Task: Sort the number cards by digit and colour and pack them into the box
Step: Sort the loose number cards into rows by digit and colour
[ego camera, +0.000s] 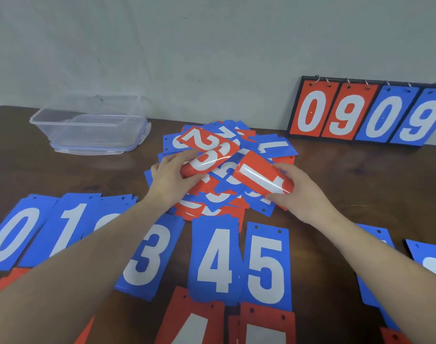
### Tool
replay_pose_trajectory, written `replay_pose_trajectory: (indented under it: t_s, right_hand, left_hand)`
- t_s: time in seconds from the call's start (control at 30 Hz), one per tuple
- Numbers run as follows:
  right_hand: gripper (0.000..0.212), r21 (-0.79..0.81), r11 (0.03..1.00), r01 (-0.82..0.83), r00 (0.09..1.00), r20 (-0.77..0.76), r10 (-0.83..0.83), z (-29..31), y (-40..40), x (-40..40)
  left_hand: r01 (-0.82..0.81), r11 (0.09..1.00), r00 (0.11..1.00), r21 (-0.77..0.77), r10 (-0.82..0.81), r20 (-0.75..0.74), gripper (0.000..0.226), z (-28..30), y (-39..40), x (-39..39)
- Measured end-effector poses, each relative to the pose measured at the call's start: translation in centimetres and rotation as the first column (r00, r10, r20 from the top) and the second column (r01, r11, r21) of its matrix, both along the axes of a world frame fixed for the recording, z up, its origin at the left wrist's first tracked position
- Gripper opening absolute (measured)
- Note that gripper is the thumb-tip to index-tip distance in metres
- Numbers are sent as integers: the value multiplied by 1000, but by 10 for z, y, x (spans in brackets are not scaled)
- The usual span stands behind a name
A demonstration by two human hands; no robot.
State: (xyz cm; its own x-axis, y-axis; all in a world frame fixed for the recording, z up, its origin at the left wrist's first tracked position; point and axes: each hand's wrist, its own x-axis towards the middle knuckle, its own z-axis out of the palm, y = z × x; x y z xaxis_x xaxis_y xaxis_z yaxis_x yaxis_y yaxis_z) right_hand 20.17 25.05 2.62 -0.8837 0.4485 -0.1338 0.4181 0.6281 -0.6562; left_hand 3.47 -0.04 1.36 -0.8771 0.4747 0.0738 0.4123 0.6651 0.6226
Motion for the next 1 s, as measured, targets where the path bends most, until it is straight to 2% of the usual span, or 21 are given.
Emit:
replay_pose_trajectory:
  t_s: [0.07, 0.13, 0.3, 0.43, 0.53, 0.63, 0.8, 0.87, 1.0]
  right_hand:
    - [70, -98, 995, 36, 999, -13, -37, 3, 2, 8]
    - [61, -182, 981, 69, 997, -24, -75, 7, 2, 15]
    - [55, -394, 909, 134, 974, -119, -195, 14, 2, 31]
    - [24, -525, 840, 137, 944, -189, -272, 21, 1, 47]
    - [23, -581, 804, 123, 935, -203, -290, 32, -2, 60]
    - [19, -596, 795, 111, 949, -173, -262, 38, -5, 71]
    - [14, -632, 774, 52, 970, -153, -190, 45, -5, 88]
    - [13, -638, 770, 20, 976, -156, -155, 46, -1, 95]
    - [9, -654, 756, -22, 979, -167, -117, 45, 9, 108]
  left_hand:
    - [16, 987, 996, 158, -30, 89, 48, 7, -2, 6]
    - [11, 968, 992, 249, -42, 117, 53, 16, -3, 13]
    - [35, 943, 993, 330, -70, 93, 88, 33, -7, 35]
    - [1, 911, 987, 413, -69, 148, 106, 49, -13, 59]
    - [-38, 844, 951, 534, -134, 279, 93, 56, -17, 78]
    - [-94, 826, 922, 556, -139, 362, 83, 58, -24, 91]
    - [-136, 805, 899, 578, -145, 414, 81, 60, -32, 117]
    - [-150, 817, 904, 556, -115, 412, 67, 60, -35, 126]
    - [-281, 757, 893, 590, -20, 450, 29, 61, -41, 147]
